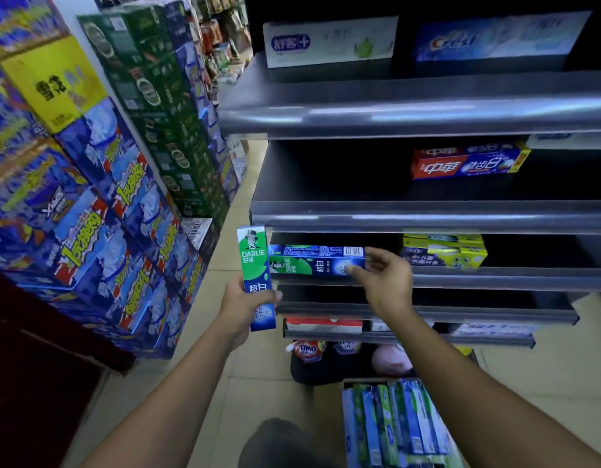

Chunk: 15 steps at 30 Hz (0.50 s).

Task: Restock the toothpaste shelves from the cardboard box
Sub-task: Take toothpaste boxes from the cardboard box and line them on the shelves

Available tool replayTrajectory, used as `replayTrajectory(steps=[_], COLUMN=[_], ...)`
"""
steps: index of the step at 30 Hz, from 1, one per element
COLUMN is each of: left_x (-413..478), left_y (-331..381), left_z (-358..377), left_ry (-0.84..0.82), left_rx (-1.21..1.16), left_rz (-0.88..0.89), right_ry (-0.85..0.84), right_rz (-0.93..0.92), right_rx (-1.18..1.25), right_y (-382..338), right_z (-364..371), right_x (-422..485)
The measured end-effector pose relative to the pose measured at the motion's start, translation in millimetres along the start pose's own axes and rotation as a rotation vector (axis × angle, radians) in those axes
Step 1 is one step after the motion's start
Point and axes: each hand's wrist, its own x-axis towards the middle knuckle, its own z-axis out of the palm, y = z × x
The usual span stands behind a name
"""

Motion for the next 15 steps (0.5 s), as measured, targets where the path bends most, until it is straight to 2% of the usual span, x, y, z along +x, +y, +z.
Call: replayTrajectory(steps=[6,9,13,15], left_x=[33.5,46.2,52.3,52.5], left_y=[-8.7,-12.8,-19.6,-23.0], left_z=[0.7,0.0,-1.6,-1.6], left_ry=[-0.018,-0.012,-0.024,-0.023], left_rx=[0.056,0.145,0.2,0.211], left_rz=[0.036,0.071,0.081,0.064], right_ry=[0.077,0.107,0.113,0.105], right_rz=[-0.085,-0.151,-0.15,-0.138], right_rx=[-0.107,-0.267,-0.546,-0.582], right_y=[6.2,13.1,23.6,27.7], right_z=[22.3,29.3,29.5,28.8], right_x=[31.0,37.7,39.5,38.6])
